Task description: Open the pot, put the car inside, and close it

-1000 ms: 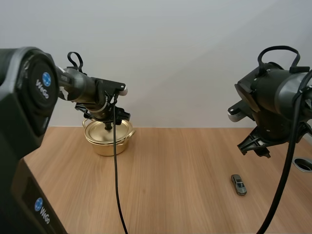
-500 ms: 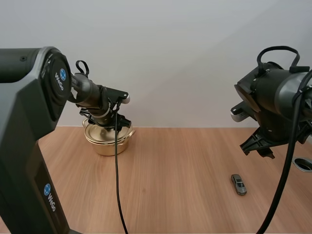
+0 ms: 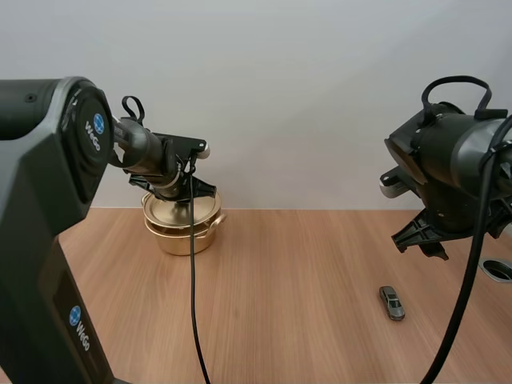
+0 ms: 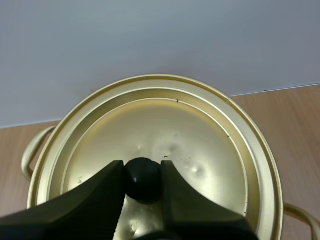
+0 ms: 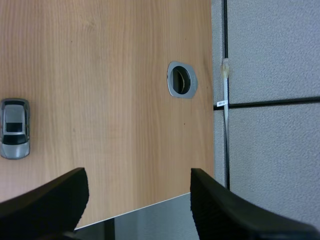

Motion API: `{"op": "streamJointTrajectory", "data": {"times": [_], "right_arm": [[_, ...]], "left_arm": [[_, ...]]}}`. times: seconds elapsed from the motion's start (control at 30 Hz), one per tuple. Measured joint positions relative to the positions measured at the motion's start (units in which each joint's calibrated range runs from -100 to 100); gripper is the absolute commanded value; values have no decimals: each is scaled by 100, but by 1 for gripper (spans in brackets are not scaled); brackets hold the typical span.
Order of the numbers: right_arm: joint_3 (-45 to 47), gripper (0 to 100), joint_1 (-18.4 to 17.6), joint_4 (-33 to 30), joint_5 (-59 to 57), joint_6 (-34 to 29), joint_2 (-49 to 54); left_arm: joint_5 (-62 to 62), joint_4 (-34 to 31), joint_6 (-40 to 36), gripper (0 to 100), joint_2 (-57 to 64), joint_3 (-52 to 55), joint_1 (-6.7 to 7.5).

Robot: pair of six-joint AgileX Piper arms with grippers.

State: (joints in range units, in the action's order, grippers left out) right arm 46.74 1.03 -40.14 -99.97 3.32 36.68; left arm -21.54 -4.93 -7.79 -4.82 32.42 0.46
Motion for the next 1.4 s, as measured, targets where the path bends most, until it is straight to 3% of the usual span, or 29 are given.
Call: {"op": "streamJointTrajectory", "data": {"times": [0.2, 0.37, 0.67, 1.0, 1.07, 1.13, 1.3, 1.4], "right_arm": [[179, 96, 0, 733, 12, -60, 0], [763, 96, 0, 1214, 874, -159, 0], [1635, 96, 0, 1211, 2633, -328, -194], [1968, 93, 415, 1297, 4310, -328, -1229], [1968, 87, 422, 1386, 4567, -301, -1476], [1968, 73, 422, 1500, 4746, -301, -1701], [1968, 0, 422, 1711, 4936, -292, -2082], [1968, 0, 422, 1779, 5045, -292, -2089]], "left_arm": [[5, -10, 245, 0, 917, 0, 0], [-414, -10, 522, 0, 1910, 0, 0], [-1754, -10, 632, 0, 3660, 0, 0], [-3409, -10, 645, 0, 4879, 0, 0], [-3594, -10, 645, 0, 5009, 0, 0], [-3728, -10, 645, 0, 5135, 0, 0], [-3931, -10, 668, 0, 5306, 0, 0], [-4138, -10, 710, 0, 5333, 0, 0]]}}
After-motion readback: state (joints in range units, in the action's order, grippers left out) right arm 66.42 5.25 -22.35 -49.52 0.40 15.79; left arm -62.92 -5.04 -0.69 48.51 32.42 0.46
